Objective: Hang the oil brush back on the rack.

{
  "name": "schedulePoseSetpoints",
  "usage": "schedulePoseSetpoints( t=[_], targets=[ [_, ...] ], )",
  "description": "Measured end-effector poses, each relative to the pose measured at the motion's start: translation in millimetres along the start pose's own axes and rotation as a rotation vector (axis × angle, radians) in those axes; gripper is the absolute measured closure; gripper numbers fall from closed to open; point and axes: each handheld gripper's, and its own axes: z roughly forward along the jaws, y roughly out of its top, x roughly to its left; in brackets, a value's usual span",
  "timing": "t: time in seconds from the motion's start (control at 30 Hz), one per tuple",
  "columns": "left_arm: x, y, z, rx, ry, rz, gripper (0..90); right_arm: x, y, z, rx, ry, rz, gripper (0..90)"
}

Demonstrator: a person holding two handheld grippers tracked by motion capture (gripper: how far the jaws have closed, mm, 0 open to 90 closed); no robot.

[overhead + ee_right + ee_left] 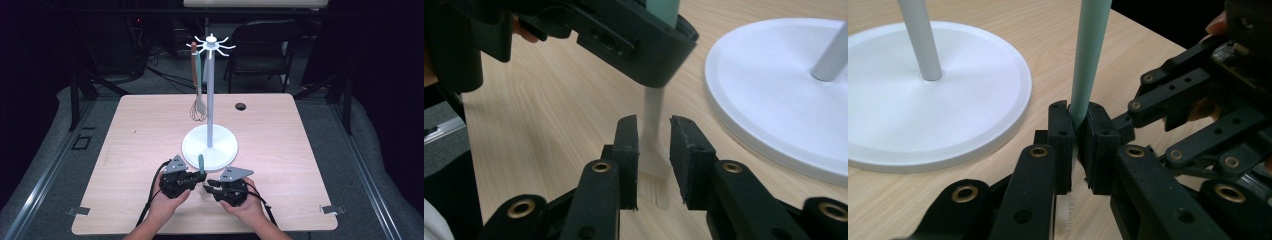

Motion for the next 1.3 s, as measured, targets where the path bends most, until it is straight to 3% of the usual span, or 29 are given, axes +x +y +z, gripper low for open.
schedulePoseSetpoints(
  t=[0.17,0.3,0.57,0.73,1.0,1.3],
  targets=[
    [2.6,-2.1,8.7,0.060,0.009,0.017,84.2,-8.0,-4.6,-6.6,0.020,-0.017,0.031,69.4],
    [6.7,-5.0,10.0,0.079,-0.002,0.014,84.4,-11.7,-9.3,-9.0,0.035,-0.029,0.048,68.3],
    [13.7,-4.0,5.5,0.068,-0.036,-0.008,84.9,-17.0,-14.5,-15.5,0.054,-0.065,0.047,66.4],
    [14.9,1.0,2.3,0.061,-0.055,0.000,85.0,-22.4,-16.3,-20.2,0.050,-0.082,0.066,63.9],
    [20.7,13.7,-3.2,0.057,-0.081,0.006,85.1,-30.0,-20.0,-20.5,0.093,-0.108,0.072,54.7],
    [22.4,29.9,-1.5,0.113,-0.100,0.034,85.1,-37.4,-24.0,-17.5,0.156,-0.120,0.067,45.4]
  ],
)
